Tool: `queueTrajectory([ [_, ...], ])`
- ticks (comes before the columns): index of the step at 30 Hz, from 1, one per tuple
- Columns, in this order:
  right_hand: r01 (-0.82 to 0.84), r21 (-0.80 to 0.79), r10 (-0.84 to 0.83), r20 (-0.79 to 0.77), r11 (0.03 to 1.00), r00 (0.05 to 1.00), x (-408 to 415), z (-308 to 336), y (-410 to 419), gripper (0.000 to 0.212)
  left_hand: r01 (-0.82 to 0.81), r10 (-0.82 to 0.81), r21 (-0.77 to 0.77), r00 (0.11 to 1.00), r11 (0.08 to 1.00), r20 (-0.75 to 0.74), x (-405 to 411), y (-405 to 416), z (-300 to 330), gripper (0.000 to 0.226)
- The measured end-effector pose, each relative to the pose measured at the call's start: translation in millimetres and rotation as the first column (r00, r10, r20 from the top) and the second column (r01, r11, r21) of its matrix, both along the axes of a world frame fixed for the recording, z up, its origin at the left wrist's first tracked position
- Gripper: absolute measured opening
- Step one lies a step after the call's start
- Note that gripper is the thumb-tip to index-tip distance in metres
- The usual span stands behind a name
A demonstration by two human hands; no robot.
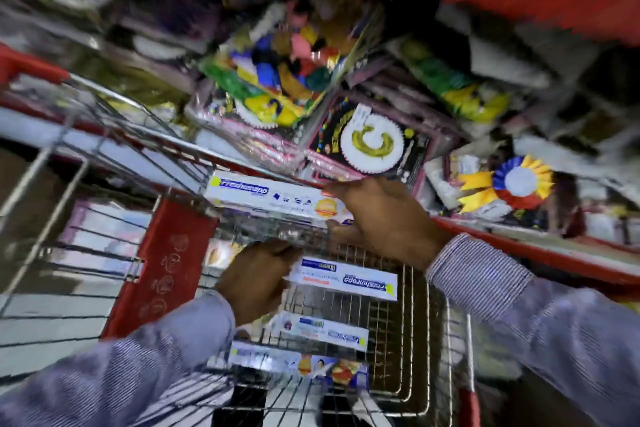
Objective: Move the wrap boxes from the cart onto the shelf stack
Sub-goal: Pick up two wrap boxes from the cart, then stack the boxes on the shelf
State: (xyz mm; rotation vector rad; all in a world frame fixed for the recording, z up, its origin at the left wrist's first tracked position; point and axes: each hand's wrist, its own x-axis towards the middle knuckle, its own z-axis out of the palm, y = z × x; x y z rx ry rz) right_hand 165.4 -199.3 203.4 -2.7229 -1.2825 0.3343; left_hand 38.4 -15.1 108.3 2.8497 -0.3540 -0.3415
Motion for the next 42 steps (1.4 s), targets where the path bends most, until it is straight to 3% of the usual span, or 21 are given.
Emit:
queueTrajectory([
  [2, 0.001, 0.069, -0.002, 0.014, 0.998, 1.000, 10.1, 51.7, 1.7, 0.062, -0.002, 0.003, -0.017, 0.997, 1.000, 0.073, 4.9, 7.5, 58.2, 0.071],
  [6, -0.046, 0.189, 0.021, 0.133, 0.981, 0.991, 29.1, 146.9, 2.3, 0.048, 0.013, -0.003, -0.046, 0.977, 0.999, 0.214, 20.0, 14.4, 168.7, 0.062],
  [9, -0.068, 0.247, 0.012, 0.221, 0.967, 0.975, 39.9, 218.5, -0.6, 0.046, 0.007, 0.003, -0.029, 0.943, 1.000, 0.334, 37.6, 15.2, 247.3, 0.075],
  [16, -0.002, 0.292, -0.098, 0.327, 0.956, 0.940, 81.6, 312.6, -10.2, 0.045, 0.055, -0.001, -0.116, 0.908, 0.992, 0.419, 90.9, 11.5, 365.0, 0.059],
  [20, 0.063, 0.321, -0.162, 0.290, 0.945, 0.943, 114.0, 332.4, -16.1, 0.044, 0.064, -0.018, -0.097, 0.913, 0.993, 0.408, 121.3, 8.4, 390.9, 0.052],
  [23, 0.122, 0.332, -0.206, 0.231, 0.935, 0.951, 148.4, 336.5, -15.2, 0.032, 0.087, -0.045, -0.100, 0.930, 0.991, 0.365, 137.7, 4.2, 404.2, 0.047],
  [29, 0.231, 0.270, -0.271, 0.121, 0.935, 0.955, 210.2, 315.0, -5.2, 0.045, 0.080, -0.036, -0.114, 0.938, 0.990, 0.345, 168.4, 8.2, 403.6, 0.052],
  [37, 0.221, 0.455, -0.304, 0.118, 0.863, 0.945, 233.9, 294.6, -5.8, 0.027, 0.066, -0.028, -0.103, 0.943, 0.992, 0.332, 195.8, 19.5, 384.4, 0.058],
  [42, 0.210, 0.482, -0.358, 0.240, 0.851, 0.902, 229.4, 306.9, -11.1, 0.020, 0.068, -0.037, -0.078, 0.935, 0.995, 0.353, 213.7, 13.8, 387.3, 0.054],
])
